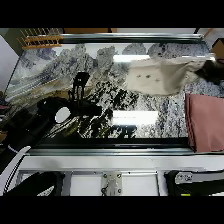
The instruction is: Fold the clothes and pants, and hang the long-sleeved shirts on hangers.
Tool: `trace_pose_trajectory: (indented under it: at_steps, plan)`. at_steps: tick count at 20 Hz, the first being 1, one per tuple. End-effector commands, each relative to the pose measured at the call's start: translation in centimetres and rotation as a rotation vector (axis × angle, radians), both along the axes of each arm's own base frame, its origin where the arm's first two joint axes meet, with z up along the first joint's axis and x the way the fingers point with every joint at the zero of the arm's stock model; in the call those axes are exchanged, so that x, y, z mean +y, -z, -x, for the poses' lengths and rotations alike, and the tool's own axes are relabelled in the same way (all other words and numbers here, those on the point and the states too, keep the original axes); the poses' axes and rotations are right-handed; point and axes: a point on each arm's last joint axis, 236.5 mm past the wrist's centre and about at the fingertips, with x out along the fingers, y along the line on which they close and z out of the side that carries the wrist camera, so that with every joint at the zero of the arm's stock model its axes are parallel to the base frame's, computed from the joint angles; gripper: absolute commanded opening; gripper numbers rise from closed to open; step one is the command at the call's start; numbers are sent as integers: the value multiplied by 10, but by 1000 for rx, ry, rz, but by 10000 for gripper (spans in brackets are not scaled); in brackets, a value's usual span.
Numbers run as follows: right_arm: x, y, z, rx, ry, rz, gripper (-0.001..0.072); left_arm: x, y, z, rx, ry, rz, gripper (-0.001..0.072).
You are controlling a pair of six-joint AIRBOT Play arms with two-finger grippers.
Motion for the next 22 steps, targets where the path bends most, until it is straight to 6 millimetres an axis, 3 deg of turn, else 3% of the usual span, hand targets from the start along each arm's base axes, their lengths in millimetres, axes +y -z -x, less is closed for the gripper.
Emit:
trace_pose_trajectory:
  at_steps: [1,3,6,11,18,22]
  plan:
    - [-93,-42,56,33,336,111,18,0,-1,0,-2,1,0,5]
    - [-107,-38,93,137,362,172,17,0,-1,0,-2,1,0,5]
    - [-104,-16,137,327,338,183,17,0,0,0,-2,2,-1,6]
    - [-108,1,211,598,356,269,18,0,0,0,-2,2,-2,5]
    - [-111,43,279,811,385,368,18,0,0,0,-2,2,-2,5]
    - [-95,79,303,909,346,334,19,0,0,0,-2,2,-2,5]
